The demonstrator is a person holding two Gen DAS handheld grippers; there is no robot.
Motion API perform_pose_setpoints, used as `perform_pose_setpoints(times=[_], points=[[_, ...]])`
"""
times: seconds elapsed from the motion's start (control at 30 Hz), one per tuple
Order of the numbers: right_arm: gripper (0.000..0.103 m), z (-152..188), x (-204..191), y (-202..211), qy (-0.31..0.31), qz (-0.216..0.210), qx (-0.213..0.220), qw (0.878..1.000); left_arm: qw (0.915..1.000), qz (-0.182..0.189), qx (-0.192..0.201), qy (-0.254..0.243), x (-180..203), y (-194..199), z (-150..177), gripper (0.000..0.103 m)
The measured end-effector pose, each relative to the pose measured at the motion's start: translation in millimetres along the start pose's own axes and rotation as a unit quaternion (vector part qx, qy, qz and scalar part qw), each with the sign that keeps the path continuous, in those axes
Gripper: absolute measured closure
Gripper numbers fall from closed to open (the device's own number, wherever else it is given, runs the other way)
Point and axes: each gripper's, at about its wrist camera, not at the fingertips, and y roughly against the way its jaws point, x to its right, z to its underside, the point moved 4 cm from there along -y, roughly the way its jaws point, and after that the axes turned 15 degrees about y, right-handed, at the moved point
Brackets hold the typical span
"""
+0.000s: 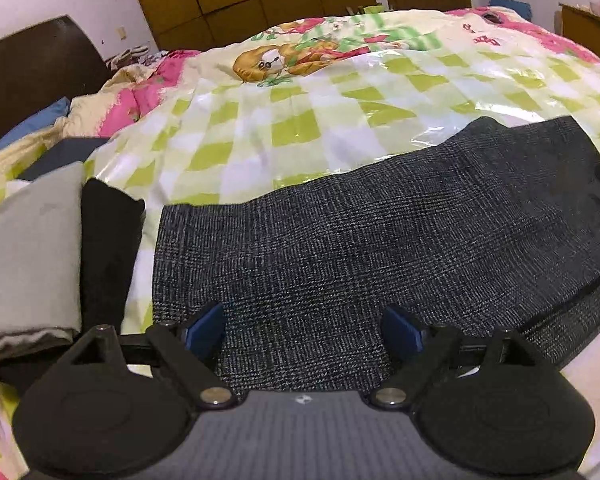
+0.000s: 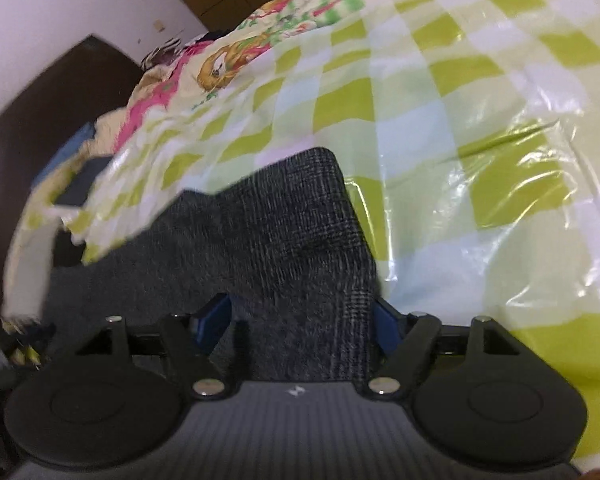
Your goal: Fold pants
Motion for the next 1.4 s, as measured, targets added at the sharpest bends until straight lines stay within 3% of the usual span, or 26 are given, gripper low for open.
perform_pose_setpoints(times=[0.13, 0.27, 0.37, 0.43, 0.5, 0.6, 0.83, 0.93, 1.03, 1.1, 1.13, 1.2, 1.27, 1.3, 1.4], points=[[0.063, 0, 8, 22, -0.032, -0.041, 0.030, 0.998, 0.9998, 0.007, 0.018, -0.007, 6, 7, 0, 0.005], [0.061, 11, 27, -9, -0.093, -0.091, -0.019, 0.991, 0.9989, 0.028, 0.037, -0.011, 18, 7, -9, 0.005], [0.063, 14, 13, -30, -0.117, -0.133, -0.011, 0.984, 0.9992, 0.015, 0.022, -0.030, 29, -9, -10, 0.004], [0.088, 10, 8, -30, -0.128, -0.140, 0.004, 0.982, 0.9988, -0.001, 0.021, -0.045, 36, -12, -9, 0.004], [0.089, 9, 17, -13, -0.171, -0.171, 0.042, 0.969, 0.9989, -0.007, 0.016, -0.045, 41, -10, -11, 0.004], [0.092, 10, 27, 21, -0.179, -0.175, 0.075, 0.965, 0.9982, 0.035, -0.004, -0.048, 61, -8, -10, 0.004], [0.093, 28, 52, 76, -0.184, -0.117, 0.072, 0.973, 0.9884, 0.140, -0.022, -0.055, 150, -10, 4, 0.004], [0.093, 23, 54, 83, -0.182, -0.100, 0.078, 0.975, 0.9850, 0.157, -0.020, -0.069, 166, -9, 3, 0.004], [0.089, 19, 50, 76, -0.169, -0.083, 0.056, 0.981, 0.9835, 0.169, -0.017, -0.062, 160, -5, -2, 0.004], [0.085, 19, 43, 64, -0.149, -0.067, 0.030, 0.986, 0.9854, 0.164, -0.001, -0.044, 144, 3, -6, 0.004], [0.074, 20, 42, 60, -0.139, -0.058, 0.017, 0.988, 0.9865, 0.160, 0.011, -0.035, 133, 8, -8, 0.004], [0.064, 25, 37, 46, -0.133, -0.039, -0.002, 0.990, 0.9888, 0.140, 0.039, -0.034, 116, 16, -8, 0.004], [0.084, 25, 32, 42, -0.143, -0.027, -0.006, 0.989, 0.9925, 0.099, 0.057, -0.045, 101, 13, -4, 0.004], [0.089, 21, 28, 46, -0.157, -0.038, 0.008, 0.987, 0.9940, 0.076, 0.065, -0.045, 92, 11, 0, 0.004], [0.089, -5, -1, 66, -0.155, -0.056, 0.045, 0.985, 0.9962, 0.076, 0.037, -0.021, 68, 3, 16, 0.004]])
